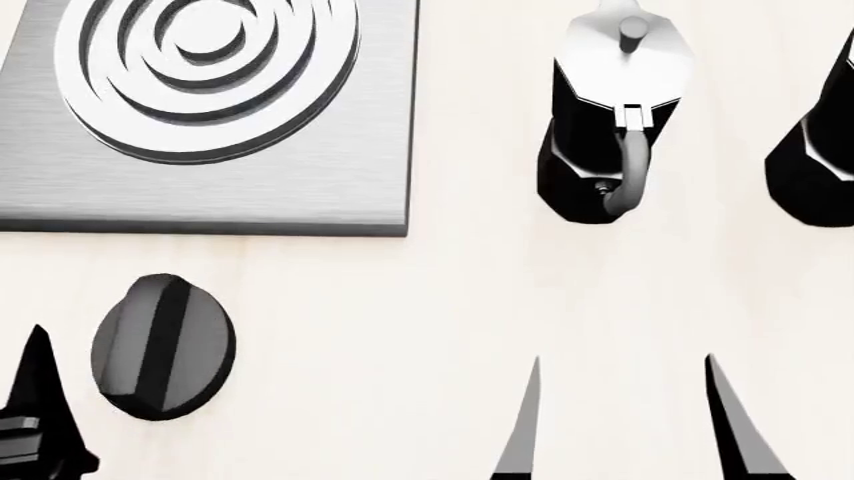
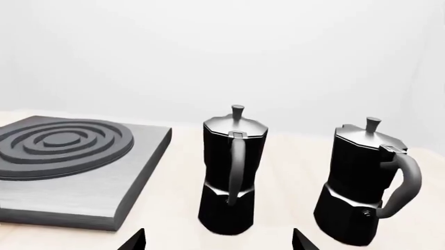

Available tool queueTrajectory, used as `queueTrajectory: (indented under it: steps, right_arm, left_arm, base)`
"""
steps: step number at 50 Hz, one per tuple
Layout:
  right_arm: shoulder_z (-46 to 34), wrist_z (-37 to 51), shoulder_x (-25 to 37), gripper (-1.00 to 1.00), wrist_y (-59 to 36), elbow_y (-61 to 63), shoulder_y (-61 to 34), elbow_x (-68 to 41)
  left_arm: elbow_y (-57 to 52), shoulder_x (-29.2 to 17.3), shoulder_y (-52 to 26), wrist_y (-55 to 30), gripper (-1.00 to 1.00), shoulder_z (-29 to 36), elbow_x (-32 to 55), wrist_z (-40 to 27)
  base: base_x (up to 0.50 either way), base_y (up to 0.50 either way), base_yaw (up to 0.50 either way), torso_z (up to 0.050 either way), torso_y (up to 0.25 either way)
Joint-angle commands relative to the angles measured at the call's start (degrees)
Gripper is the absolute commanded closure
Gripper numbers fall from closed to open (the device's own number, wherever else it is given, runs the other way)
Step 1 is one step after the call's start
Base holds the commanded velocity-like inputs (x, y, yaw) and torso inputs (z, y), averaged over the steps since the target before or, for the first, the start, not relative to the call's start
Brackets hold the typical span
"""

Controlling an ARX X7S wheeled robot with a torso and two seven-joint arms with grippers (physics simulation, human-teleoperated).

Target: Turn off the stove.

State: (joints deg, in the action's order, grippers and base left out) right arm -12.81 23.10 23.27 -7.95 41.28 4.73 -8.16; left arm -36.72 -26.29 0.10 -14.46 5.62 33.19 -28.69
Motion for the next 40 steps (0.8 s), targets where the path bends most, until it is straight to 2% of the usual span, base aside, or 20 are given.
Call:
queueTrajectory:
  steps: [1,40]
  right_arm:
    - [1.5,-1.1,-0.8,-1.0,-1.3,0.3,-1.3,0.8]
    - [0.8,-2.0,0.2,-1.0,-9.8,3.5,-11.6,-1.0]
  left_arm:
    - [-1.0,0.3,0.6,1.9,-1.0,-2.1,-0.7,3.6]
    - [-3.3,-0.5,-3.9,1.7,-1.0,-2.5,1.5,3.3]
  base:
    - [0.0,0.0,0.0,0.0,0.0]
    - [0.0,0.0,0.0,0.0,0.0]
